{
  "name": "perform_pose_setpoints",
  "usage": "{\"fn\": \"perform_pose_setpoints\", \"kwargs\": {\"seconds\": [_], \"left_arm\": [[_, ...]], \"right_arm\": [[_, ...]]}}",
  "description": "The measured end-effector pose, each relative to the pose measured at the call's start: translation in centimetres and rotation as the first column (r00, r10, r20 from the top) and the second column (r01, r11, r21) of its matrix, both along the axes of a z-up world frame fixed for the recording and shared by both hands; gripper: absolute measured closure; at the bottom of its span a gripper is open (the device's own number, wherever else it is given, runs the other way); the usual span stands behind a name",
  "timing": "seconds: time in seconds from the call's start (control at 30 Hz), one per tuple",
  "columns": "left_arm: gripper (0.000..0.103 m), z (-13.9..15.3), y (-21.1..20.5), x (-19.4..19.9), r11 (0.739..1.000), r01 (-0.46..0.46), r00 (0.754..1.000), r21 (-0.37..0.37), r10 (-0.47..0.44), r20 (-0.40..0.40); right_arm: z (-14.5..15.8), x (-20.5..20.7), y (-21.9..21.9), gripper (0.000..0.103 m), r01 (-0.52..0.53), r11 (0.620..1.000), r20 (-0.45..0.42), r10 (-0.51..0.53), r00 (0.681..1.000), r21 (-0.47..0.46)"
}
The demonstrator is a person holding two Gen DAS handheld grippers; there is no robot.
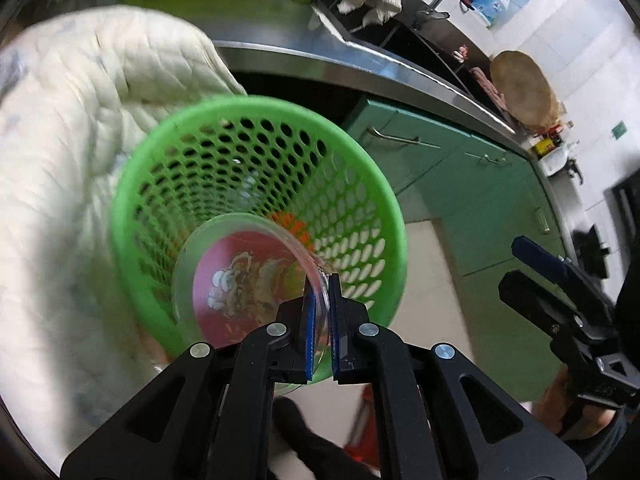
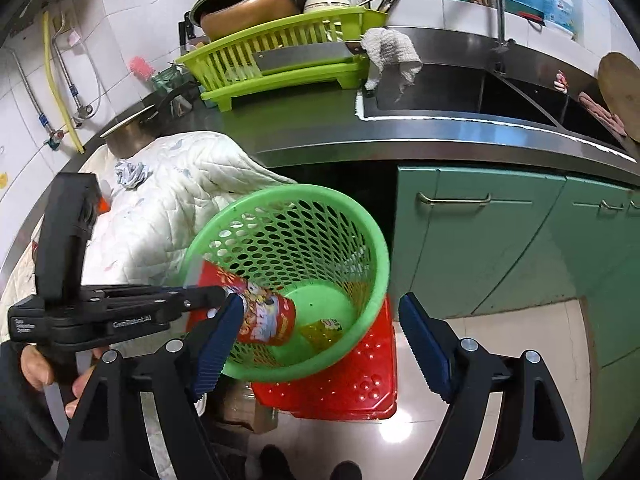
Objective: Collect trash
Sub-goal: 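Drop the yellow wrapper and red cup into the green wastebasket with both grippers, then move both tools back over the cloth toward the remaining trash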
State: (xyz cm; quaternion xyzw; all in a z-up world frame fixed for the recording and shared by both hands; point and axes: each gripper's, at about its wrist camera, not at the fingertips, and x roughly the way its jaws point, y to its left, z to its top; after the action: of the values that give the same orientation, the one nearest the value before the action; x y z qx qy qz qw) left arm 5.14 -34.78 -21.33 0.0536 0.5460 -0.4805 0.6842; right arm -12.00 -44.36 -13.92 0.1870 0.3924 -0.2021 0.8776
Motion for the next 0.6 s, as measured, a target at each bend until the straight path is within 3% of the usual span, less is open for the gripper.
{"fn": "perform_pose_setpoints", "kwargs": {"seconds": [0.13, 0.23, 0.43, 0.6], "left_arm": [[0.094, -0.5, -0.3, -0.2, 1.000, 0.001, 1.000, 0.001, -0.001, -0.011], [0.081, -0.3, -0.2, 0.0, 1.000, -0.009, 1.000, -0.006, 0.009, -0.017], [0.080, 2.2, 2.0, 0.6, 0.997, -0.052, 0.999, -0.056, 0.052, 0.000], [0.078, 5.2, 5.4, 0.7, 0.992, -0.100, 0.992, -0.074, 0.105, 0.067]], "right_arm": [[-0.1, -0.1, -0.2, 0.026, 0.004, 1.000, -0.004, -0.004, 1.000, 0.005], [0.1, 0.0, -0.1, 0.026, 0.002, 1.000, 0.003, -0.002, 1.000, 0.002], [0.9, 1.0, 0.5, 0.026, -0.023, 1.000, 0.025, 0.023, 0.999, -0.005], [2.1, 2.6, 2.3, 0.025, -0.089, 0.996, 0.045, 0.090, 0.995, -0.020]]}}
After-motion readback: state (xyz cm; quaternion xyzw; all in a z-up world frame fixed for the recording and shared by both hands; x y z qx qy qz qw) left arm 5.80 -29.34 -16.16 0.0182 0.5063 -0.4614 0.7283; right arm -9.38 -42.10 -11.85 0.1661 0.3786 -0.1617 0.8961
